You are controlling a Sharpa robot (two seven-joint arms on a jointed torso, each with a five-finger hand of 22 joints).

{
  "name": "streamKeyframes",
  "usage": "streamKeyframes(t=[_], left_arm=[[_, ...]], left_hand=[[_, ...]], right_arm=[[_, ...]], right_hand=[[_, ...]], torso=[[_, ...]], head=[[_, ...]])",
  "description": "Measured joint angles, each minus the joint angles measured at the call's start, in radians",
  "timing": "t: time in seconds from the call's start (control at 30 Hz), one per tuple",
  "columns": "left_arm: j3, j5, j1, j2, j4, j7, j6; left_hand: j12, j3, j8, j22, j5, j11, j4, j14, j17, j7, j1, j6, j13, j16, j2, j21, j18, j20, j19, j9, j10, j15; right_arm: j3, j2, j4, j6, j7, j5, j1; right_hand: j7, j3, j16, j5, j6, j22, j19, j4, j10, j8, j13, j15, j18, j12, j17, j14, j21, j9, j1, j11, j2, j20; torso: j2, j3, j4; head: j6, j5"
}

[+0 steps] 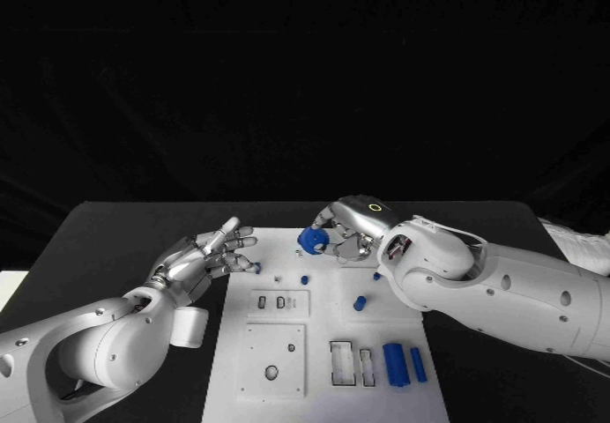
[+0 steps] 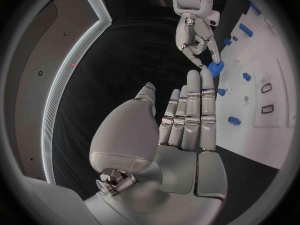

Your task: Assemble the parts on the task board

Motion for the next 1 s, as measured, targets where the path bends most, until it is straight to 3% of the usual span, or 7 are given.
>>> streamKeyframes(t=[0.37,0.73,1.0], left_arm=[[0.0,0.0,0.0,0.002,0.0,-0.002,0.002],[0.0,0.0,0.0,0.001,0.0,-0.003,0.003],[0.0,0.0,0.0,0.0,0.0,-0.003,0.003]], left_hand=[[0.0,0.0,0.0,0.001,0.0,0.0,0.0,0.0,0.002,0.0,0.004,0.0,0.0,0.0,0.004,0.0,0.0,0.0,0.0,0.0,0.0,0.0],[0.0,0.0,0.0,0.001,0.0,0.0,0.0,0.0,0.002,0.0,0.004,0.0,0.0,0.0,0.004,0.0,0.0,0.0,0.0,0.0,0.0,0.0],[0.0,0.0,0.0,0.001,0.0,0.0,0.0,0.0,0.002,0.0,0.004,0.0,0.0,0.0,0.004,0.0,0.0,0.0,0.0,0.0,0.0,0.0]], right_arm=[[-0.015,0.106,-0.086,-0.004,-0.028,-0.054,-0.008],[-0.026,0.141,-0.128,0.023,-0.039,-0.072,-0.022],[-0.027,0.146,-0.141,0.044,-0.047,-0.077,-0.022]], right_hand=[[0.0,0.0,0.0,0.0,0.0,0.0,0.0,0.0,0.0,-0.001,0.0,0.0,0.0,0.0,0.0,0.0,0.0,0.0,-0.01,0.0,-0.001,0.0],[0.001,0.007,-0.001,-0.026,0.006,0.0,0.0,0.001,0.0,-0.006,0.0,0.0,0.0,0.0,0.0,0.0,0.0,0.0,-0.022,0.0,-0.001,0.0],[0.0,0.007,-0.001,-0.035,0.007,0.0,0.0,0.001,0.0,-0.01,0.001,0.0,0.0,-0.005,0.0,0.0,0.0,0.0,-0.032,0.0,-0.003,0.0]], torso=[[0.0,-0.0004,0.0001],[0.001,0.002,-0.0032],[0.001,0.0029,-0.0036]], head=[[-0.005,0.008],[-0.012,0.014],[-0.014,0.013]])
